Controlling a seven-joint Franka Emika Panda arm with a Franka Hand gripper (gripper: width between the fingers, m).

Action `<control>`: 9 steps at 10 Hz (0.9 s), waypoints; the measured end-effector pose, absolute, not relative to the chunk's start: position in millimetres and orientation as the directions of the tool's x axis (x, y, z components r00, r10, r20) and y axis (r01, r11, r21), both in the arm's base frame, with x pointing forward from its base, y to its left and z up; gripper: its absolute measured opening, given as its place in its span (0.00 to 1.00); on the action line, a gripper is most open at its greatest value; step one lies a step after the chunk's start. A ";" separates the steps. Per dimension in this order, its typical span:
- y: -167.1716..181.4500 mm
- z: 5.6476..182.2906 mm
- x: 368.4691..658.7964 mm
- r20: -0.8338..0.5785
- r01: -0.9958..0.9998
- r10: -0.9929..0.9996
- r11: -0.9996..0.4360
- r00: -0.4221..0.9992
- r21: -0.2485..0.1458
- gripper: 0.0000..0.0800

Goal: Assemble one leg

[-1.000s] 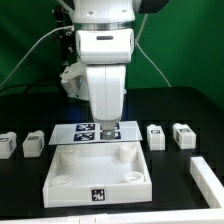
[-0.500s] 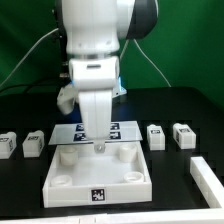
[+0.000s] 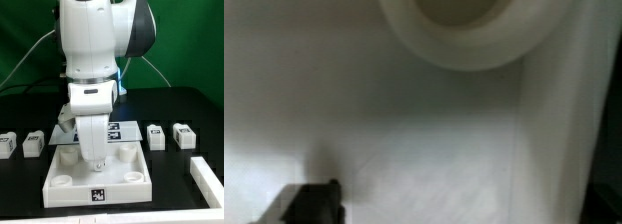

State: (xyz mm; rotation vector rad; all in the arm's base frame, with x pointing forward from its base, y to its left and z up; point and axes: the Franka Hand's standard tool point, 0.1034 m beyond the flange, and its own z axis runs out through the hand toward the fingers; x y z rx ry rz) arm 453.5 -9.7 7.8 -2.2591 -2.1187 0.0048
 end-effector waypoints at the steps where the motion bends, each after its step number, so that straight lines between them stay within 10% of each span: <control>1: -9.7 7.7 453.3 0.028 0.997 0.998 -0.064 0.065 -0.035 0.56; 2: -9.9 7.7 453.3 0.028 0.997 0.997 -0.064 0.065 -0.035 0.32; 5: -10.1 8.3 454.7 0.029 0.997 0.997 -0.065 0.066 -0.029 0.07; 9: -10.3 8.7 455.7 0.029 0.998 0.997 -0.065 0.066 -0.024 0.07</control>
Offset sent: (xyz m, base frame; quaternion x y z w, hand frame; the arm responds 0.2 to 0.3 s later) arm 0.0000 0.0000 0.0000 0.0000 0.0000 0.0000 1.0000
